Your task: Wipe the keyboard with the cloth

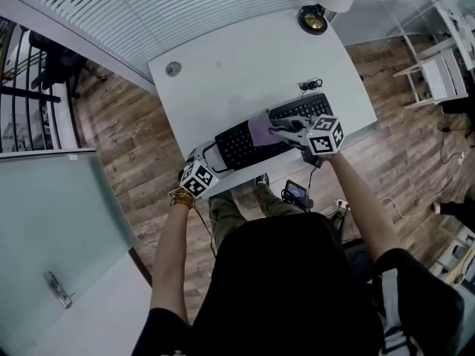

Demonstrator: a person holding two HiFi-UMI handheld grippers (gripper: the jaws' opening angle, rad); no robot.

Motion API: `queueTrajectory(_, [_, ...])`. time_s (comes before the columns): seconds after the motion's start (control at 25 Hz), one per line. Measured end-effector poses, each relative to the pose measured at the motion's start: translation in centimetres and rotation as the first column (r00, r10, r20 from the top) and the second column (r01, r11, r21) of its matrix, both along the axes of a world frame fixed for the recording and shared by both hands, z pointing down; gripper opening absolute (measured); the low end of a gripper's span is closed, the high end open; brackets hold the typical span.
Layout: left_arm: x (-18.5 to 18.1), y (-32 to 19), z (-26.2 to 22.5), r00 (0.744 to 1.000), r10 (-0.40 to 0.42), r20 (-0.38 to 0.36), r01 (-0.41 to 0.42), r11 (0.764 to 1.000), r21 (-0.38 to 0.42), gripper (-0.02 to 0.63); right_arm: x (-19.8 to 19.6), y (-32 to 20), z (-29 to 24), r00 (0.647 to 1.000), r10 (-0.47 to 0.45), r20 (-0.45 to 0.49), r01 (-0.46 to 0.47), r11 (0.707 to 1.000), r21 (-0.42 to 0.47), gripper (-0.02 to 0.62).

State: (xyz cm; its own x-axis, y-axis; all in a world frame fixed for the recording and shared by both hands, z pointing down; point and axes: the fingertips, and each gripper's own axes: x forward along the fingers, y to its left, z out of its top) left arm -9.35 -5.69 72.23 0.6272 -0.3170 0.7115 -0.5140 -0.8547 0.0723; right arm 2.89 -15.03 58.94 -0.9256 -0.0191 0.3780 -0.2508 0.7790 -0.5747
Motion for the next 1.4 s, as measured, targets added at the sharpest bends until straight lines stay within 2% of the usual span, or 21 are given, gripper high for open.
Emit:
queueTrajectory(0.12, [0.0,0.0,0.0,1.000,-0.002,0.006,0.002,1.000,-0.002,0.456,7.4,-3.7,-0.5,0.988,0.121,-0.098,-0.114,0.991,0.075,0.041])
queueTrajectory(0.2, [0.0,0.0,0.1,1.000,-0.003,0.011,0.003,1.000,-0.004,0.454,12.0,-5.5,-0.5,0.967,0.184,-0.176,-0.163,0.978,0.126,0.041])
queueTrajectory(0.32, [0.0,0.1,0.0,1.000,-0.004,0.017,0.004,1.000,-0.007,0.455,18.2,-7.3,-0.2,0.911,0.265,-0.315,-0.206,0.956,0.207,0.041])
queueTrajectory(0.44, [0.0,0.1,0.1,1.000,-0.004,0.019,0.004,1.000,-0.005,0.454,23.1,-8.4,0.6,0.837,0.310,-0.451,-0.199,0.940,0.276,0.041])
queueTrajectory(0.64, [0.0,0.1,0.1,1.000,-0.009,0.027,0.009,1.000,-0.006,0.454,26.9,-9.5,2.8,0.705,0.366,-0.608,-0.152,0.915,0.375,0.041])
queueTrajectory(0.76, [0.0,0.0,0.1,0.999,-0.006,0.031,0.007,1.000,-0.010,0.454,26.4,-9.3,5.3,0.663,0.354,-0.659,-0.128,0.922,0.366,0.041])
queueTrajectory(0.88, [0.0,0.0,0.1,0.999,-0.010,0.031,0.010,1.000,-0.012,0.454,25.1,-8.8,8.4,0.663,0.307,-0.682,-0.127,0.945,0.302,0.041])
queueTrajectory(0.96, [0.1,0.1,0.2,0.999,-0.011,0.031,0.012,1.000,-0.016,0.454,24.7,-8.8,9.6,0.669,0.315,-0.674,-0.159,0.946,0.284,0.041])
queueTrajectory(1.04, [0.2,0.1,0.2,1.000,-0.009,0.030,0.009,1.000,-0.016,0.454,24.6,-8.9,10.0,0.690,0.341,-0.639,-0.230,0.940,0.253,0.042])
queueTrajectory(1.16, [0.1,0.1,0.2,1.000,-0.006,0.028,0.007,1.000,-0.014,0.456,24.0,-8.0,10.5,0.745,0.339,-0.574,-0.312,0.938,0.149,0.041])
queueTrajectory(1.24, [0.1,0.0,0.1,1.000,-0.006,0.025,0.006,1.000,-0.015,0.456,22.9,-7.0,10.7,0.769,0.304,-0.563,-0.285,0.951,0.123,0.038])
queueTrajectory(1.32, [0.1,0.0,0.1,1.000,-0.006,0.023,0.006,1.000,-0.017,0.456,22.3,-6.7,10.8,0.770,0.287,-0.570,-0.260,0.957,0.130,0.038])
queueTrajectory(1.4, [0.1,-0.1,0.1,1.000,-0.005,0.022,0.005,1.000,-0.014,0.456,21.9,-6.5,10.9,0.783,0.266,-0.562,-0.260,0.961,0.094,0.038])
